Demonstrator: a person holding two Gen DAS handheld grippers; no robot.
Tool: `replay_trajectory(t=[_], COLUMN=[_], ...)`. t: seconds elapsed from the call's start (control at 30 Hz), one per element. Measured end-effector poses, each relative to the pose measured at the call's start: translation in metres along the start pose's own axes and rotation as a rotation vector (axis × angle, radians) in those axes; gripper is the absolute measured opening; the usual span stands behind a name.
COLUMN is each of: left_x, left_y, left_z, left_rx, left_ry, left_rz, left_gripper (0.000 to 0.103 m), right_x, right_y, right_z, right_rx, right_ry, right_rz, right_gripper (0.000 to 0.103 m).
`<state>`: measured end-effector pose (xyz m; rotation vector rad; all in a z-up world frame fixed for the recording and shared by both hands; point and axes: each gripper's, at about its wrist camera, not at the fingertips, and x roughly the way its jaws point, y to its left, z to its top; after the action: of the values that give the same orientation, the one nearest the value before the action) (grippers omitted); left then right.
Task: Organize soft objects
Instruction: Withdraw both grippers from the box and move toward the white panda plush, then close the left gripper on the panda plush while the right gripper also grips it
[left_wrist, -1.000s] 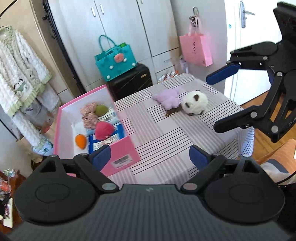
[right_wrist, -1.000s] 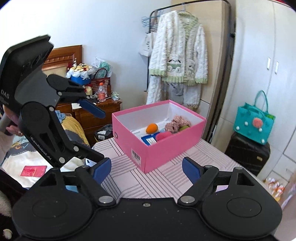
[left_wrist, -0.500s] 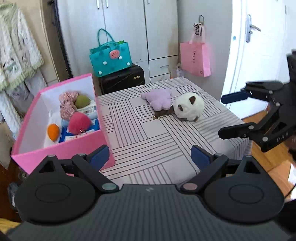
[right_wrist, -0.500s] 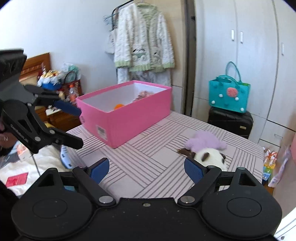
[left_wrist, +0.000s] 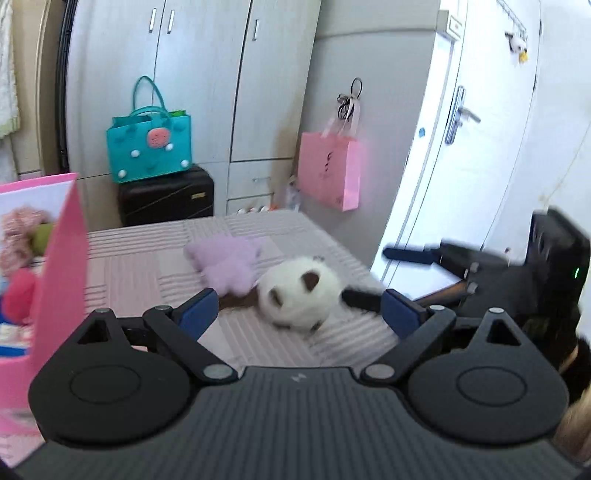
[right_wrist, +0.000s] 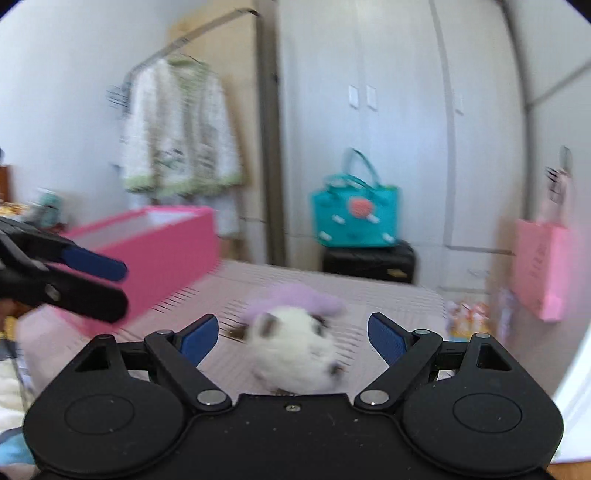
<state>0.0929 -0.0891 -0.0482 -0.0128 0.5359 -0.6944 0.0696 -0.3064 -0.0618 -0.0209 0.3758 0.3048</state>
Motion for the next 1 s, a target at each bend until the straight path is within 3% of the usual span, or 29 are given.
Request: replay_trajectory(t=[0.1,0.2,0.3,0.47,0.53,0.6,0.7,0.83,1.0], left_x=[0.029,0.057,0.069,0.09,0.101,0.106,0.111,0.111,0.103], left_y=[-0.001,-0.002,0.004,0.013,0.017,0.021,0.03,0.025,0.018], left_z=[0.005,0.009,0.01,0.007,0.003,-0.001,-0.004,-0.004,-0.007], left_rx=[-0.045,-0.103,-0.142,-0.157,-0.186,-0.222,-0.319,-0.292,-0.284], left_ry=[0.024,0.066,0.048,0.104,0.144,0.163,0.193,0.199,0.172], left_rz=[-0.005,0.01,0.01,0.016,0.038,0.02,-0.065,-0.079,-0.063], left_gripper=[0.095,0.092,0.092,0.091,0.081,0.08,0.064,0.059,0.051], right_x=[0.013,0.034,0.043,0.056,0.058,0.062,0.063,0.062,0.061], right_y=[-0.007,-0.009,-0.003,0.001,0.001,0.002,0.002,0.003,0.001], right_z=[-0.005,-0.008,-0.014,-0.021,-0.023,-0.023,-0.024,-0.025,-0.028], right_rx=[0.035,0.156,0.224,0.193,0.191,0.188,0.171,0.167,0.21], right_ry=[0.061,0.134,0.13,0.158,0.16,0.172,0.17,0.162,0.135], right_rz=[-0.038,-0.042,-0.051,-0.043,-0.059,-0.059,-0.078,-0.112,-0.147], right_gripper=[0.09,0.09,0.09,0.09,0.09,0.089,0.087,0.086,0.073])
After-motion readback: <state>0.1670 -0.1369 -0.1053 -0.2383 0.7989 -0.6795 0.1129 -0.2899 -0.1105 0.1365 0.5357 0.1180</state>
